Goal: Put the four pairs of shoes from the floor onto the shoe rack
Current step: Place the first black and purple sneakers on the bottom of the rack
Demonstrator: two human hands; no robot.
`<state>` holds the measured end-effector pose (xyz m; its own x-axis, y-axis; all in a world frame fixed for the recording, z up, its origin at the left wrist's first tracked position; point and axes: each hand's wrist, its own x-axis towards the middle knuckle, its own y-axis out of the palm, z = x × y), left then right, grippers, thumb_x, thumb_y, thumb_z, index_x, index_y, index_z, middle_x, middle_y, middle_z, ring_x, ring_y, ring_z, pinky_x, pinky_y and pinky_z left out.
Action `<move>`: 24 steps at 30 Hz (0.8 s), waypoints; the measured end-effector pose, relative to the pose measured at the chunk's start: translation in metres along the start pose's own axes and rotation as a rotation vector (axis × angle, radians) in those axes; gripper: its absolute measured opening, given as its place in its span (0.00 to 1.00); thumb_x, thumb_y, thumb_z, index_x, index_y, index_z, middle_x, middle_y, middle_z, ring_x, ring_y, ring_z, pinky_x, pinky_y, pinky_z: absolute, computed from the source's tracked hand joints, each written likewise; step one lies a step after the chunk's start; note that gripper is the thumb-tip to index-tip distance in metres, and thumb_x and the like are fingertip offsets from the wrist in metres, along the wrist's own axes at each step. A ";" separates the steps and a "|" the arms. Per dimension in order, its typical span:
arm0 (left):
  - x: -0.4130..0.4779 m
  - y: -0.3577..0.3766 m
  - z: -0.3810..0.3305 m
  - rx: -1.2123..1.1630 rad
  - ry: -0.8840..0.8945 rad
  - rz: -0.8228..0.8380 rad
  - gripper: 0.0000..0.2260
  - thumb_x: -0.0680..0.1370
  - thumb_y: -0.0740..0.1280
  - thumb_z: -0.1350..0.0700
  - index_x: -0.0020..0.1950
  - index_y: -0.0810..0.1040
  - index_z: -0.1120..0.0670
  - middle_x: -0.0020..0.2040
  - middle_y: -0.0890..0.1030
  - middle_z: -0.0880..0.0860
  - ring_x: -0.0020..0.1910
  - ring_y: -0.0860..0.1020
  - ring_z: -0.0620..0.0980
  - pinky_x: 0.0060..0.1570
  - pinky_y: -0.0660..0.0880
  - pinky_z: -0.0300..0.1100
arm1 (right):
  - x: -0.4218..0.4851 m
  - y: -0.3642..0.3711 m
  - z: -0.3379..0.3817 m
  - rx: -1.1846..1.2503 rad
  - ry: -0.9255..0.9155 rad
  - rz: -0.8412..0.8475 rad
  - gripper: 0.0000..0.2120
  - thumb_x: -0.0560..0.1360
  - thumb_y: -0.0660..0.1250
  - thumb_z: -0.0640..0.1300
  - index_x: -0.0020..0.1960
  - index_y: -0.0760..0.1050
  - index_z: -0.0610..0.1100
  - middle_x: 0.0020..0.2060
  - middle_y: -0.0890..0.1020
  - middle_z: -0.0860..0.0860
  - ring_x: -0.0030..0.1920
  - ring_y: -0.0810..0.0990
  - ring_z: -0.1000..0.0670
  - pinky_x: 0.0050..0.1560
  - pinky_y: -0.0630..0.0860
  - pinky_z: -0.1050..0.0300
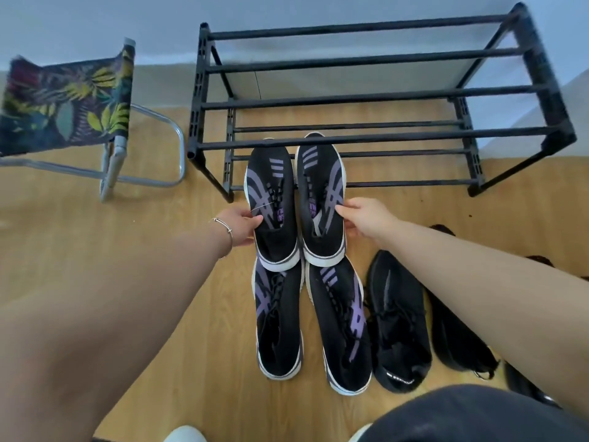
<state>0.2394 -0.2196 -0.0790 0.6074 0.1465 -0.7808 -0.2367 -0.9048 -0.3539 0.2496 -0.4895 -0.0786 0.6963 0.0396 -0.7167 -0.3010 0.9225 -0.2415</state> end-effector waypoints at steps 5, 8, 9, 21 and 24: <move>-0.019 0.009 0.018 -0.348 -0.075 0.053 0.18 0.81 0.66 0.56 0.72 0.72 0.52 0.51 0.84 0.54 0.48 0.84 0.52 0.45 0.81 0.44 | -0.015 0.003 -0.023 0.066 0.049 0.107 0.30 0.80 0.66 0.54 0.79 0.59 0.59 0.61 0.83 0.48 0.54 0.85 0.47 0.50 0.83 0.50; -0.021 0.011 0.039 -0.344 -0.094 0.062 0.23 0.80 0.68 0.55 0.74 0.69 0.57 0.54 0.84 0.56 0.51 0.84 0.53 0.48 0.81 0.44 | -0.019 0.007 -0.043 0.147 0.094 0.094 0.39 0.76 0.72 0.55 0.81 0.57 0.53 0.69 0.77 0.46 0.58 0.84 0.46 0.60 0.82 0.46; -0.021 0.011 0.044 -0.319 -0.094 0.074 0.23 0.79 0.69 0.55 0.73 0.70 0.58 0.55 0.84 0.56 0.53 0.84 0.53 0.51 0.82 0.45 | -0.023 0.009 -0.047 0.170 0.112 0.084 0.41 0.74 0.74 0.54 0.81 0.57 0.50 0.70 0.75 0.44 0.59 0.83 0.46 0.62 0.80 0.45; -0.027 0.032 0.055 -0.485 -0.104 -0.052 0.17 0.76 0.72 0.62 0.64 0.77 0.59 0.52 0.85 0.59 0.52 0.85 0.56 0.55 0.82 0.51 | -0.040 0.029 -0.049 0.231 0.082 -0.084 0.23 0.76 0.74 0.42 0.68 0.73 0.38 0.52 0.81 0.49 0.52 0.82 0.50 0.55 0.80 0.56; -0.024 0.026 0.052 -0.527 -0.057 -0.070 0.16 0.77 0.72 0.61 0.64 0.77 0.58 0.52 0.85 0.57 0.53 0.84 0.56 0.57 0.81 0.52 | -0.038 0.027 -0.039 0.250 0.074 -0.109 0.24 0.76 0.74 0.43 0.69 0.73 0.38 0.51 0.81 0.50 0.52 0.83 0.50 0.56 0.80 0.56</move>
<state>0.1794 -0.2260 -0.0956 0.5625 0.2215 -0.7965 0.2248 -0.9681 -0.1105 0.1892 -0.4809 -0.0837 0.6636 -0.0844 -0.7433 -0.0506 0.9863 -0.1572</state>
